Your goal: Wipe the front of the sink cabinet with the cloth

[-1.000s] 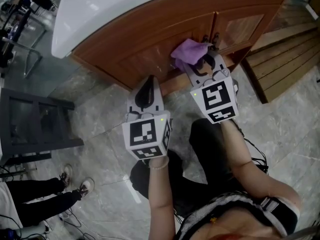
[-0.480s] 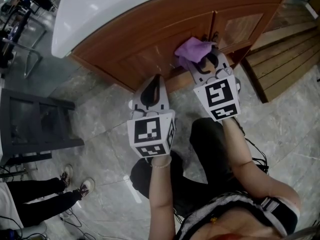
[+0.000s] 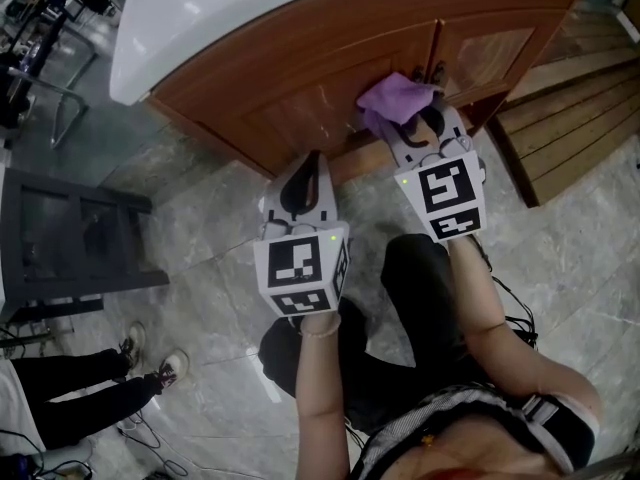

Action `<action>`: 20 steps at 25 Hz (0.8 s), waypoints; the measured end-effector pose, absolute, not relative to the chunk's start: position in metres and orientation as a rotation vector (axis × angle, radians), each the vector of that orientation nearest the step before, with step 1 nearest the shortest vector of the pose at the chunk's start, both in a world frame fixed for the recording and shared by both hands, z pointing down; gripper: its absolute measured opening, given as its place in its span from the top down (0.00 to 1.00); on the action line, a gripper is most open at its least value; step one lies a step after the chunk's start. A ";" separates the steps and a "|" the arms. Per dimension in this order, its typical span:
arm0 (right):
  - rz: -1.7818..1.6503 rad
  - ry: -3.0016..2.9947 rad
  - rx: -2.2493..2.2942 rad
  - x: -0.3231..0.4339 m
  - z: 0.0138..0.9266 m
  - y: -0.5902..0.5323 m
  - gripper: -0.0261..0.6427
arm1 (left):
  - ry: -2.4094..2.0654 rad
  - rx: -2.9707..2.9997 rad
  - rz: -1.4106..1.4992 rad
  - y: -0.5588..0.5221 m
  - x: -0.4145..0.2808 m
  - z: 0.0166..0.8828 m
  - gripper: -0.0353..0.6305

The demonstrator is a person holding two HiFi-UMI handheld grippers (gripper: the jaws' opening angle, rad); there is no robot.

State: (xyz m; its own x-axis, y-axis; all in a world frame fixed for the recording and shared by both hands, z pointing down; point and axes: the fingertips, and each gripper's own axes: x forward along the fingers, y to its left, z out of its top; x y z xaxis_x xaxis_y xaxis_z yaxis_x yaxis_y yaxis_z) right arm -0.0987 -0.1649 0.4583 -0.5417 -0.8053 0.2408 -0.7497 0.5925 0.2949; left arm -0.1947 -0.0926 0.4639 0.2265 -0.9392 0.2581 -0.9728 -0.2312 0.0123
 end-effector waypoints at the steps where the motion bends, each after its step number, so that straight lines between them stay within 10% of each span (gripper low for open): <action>1: -0.209 -2.483 1.252 -0.100 0.460 -0.163 0.69 | -1.837 2.314 0.299 -0.091 -0.197 0.464 0.95; 20: -0.221 -2.649 0.796 -0.230 0.503 -0.088 0.69 | -1.978 2.144 0.359 -0.054 -0.261 0.474 0.95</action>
State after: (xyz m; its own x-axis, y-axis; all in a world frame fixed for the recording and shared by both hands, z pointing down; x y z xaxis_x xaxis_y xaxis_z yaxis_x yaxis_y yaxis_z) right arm -0.2299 -0.0881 0.5030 -0.7740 -0.5583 0.2985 -0.5012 0.8285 0.2498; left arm -0.2611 -0.0541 0.4739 0.0739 -0.9473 0.3117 -0.9964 -0.0830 -0.0160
